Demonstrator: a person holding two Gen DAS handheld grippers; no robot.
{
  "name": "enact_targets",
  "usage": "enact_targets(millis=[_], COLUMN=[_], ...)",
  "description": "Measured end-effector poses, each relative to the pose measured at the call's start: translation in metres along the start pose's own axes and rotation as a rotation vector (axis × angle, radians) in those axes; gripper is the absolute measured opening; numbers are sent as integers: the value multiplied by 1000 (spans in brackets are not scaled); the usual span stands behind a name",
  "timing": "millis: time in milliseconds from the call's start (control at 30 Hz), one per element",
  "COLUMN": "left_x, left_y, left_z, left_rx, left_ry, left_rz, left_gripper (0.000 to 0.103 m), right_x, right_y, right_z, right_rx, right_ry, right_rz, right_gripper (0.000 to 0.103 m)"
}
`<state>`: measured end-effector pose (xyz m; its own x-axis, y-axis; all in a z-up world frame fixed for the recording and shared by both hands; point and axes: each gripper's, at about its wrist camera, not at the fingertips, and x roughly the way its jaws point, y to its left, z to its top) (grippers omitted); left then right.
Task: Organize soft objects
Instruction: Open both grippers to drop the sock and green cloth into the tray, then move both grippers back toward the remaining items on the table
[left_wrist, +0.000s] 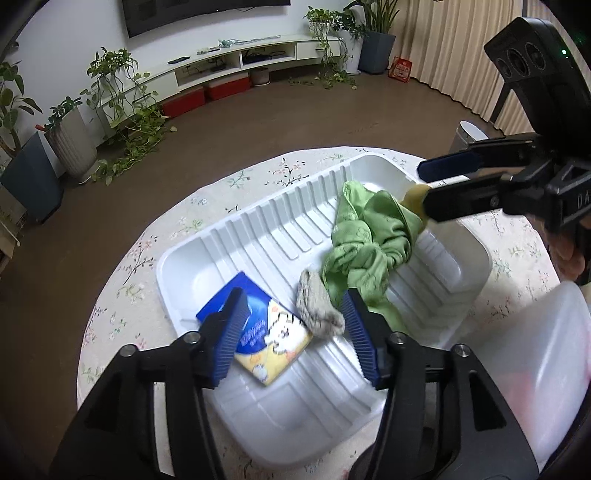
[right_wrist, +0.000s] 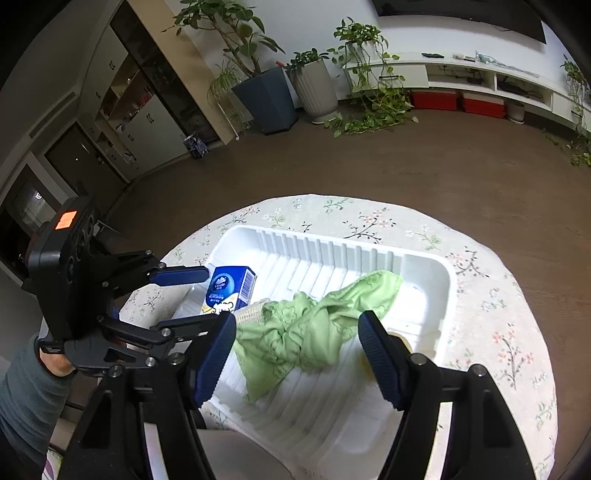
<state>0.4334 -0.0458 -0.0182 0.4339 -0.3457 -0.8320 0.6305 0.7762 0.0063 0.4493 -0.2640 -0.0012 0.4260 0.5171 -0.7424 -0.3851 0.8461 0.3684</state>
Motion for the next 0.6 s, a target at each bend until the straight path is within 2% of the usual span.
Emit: enact_targets(millis=[100, 200, 300, 467, 600], left_x=[-10, -25, -43, -63, -81], left_y=[5, 11, 14, 25, 35], left_z=[-4, -7, -11, -28, -59], left_rx=[-28, -69, -99, -163, -240], left_ry=[-13, -44, -77, -102, -114], left_rz=[2, -3, -5, 10, 33], left_gripper=[61, 62, 74, 74, 74], right_x=[-12, -27, -44, -73, -99], right_y=[-1, -4, -6, -19, -32], right_z=[-3, -7, -14, -31, -53], right_rx=[16, 41, 57, 90, 133], right_ry=[-20, -44, -70, -106, -125], right_rz=[-1, -6, -24, -71, -97], right_gripper=[72, 72, 73, 76, 77])
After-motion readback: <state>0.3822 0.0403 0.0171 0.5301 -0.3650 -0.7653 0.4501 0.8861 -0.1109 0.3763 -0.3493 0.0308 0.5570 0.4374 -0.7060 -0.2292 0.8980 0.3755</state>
